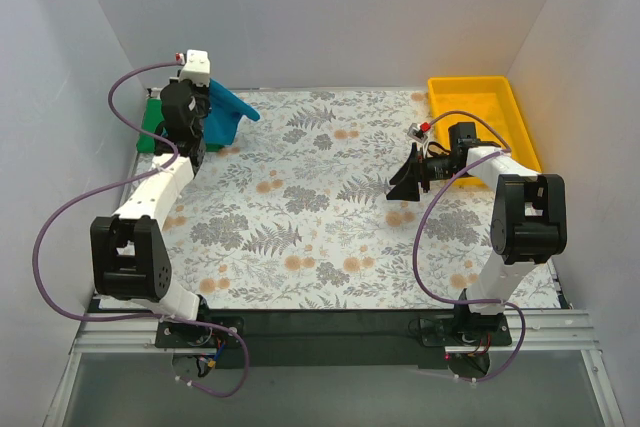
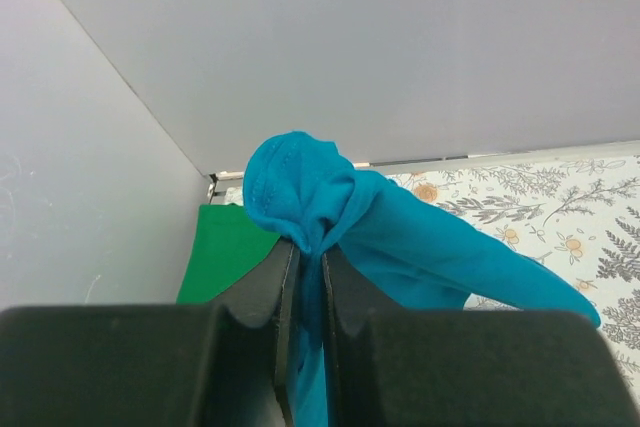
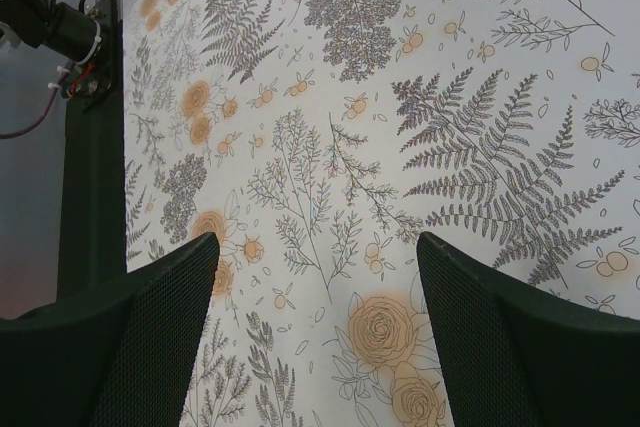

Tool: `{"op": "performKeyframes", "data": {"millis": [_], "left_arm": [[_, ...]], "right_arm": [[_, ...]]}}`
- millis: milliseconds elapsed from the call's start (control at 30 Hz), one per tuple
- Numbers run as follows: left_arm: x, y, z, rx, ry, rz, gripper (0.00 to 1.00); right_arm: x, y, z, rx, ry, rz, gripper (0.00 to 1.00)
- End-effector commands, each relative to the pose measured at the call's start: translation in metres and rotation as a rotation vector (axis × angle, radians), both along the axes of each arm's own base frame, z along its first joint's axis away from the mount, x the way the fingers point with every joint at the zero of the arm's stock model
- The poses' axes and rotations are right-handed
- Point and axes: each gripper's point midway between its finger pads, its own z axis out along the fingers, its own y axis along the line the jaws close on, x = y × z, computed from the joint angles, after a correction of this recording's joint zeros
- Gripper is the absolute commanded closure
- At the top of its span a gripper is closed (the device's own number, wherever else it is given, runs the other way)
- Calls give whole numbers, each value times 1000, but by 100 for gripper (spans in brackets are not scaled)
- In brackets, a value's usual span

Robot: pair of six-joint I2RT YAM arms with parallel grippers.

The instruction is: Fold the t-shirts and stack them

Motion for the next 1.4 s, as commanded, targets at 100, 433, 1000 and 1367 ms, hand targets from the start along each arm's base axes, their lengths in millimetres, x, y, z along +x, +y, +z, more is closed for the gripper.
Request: {"op": "performKeyframes", "data": {"millis": [100, 433, 1000, 1367], "left_arm": [[-17, 7, 23, -10, -55, 37, 100], [10, 18, -22, -17, 34, 47, 100], [75, 78, -58, -21, 79, 188, 100], [96, 108, -64, -13, 54, 270, 100]], "right_arm": [[5, 1, 15, 32, -39, 11, 14], [5, 1, 14, 34, -32, 13, 14], [5, 2, 11, 44, -12, 17, 14], [4, 2, 6, 46, 10, 18, 14]]}}
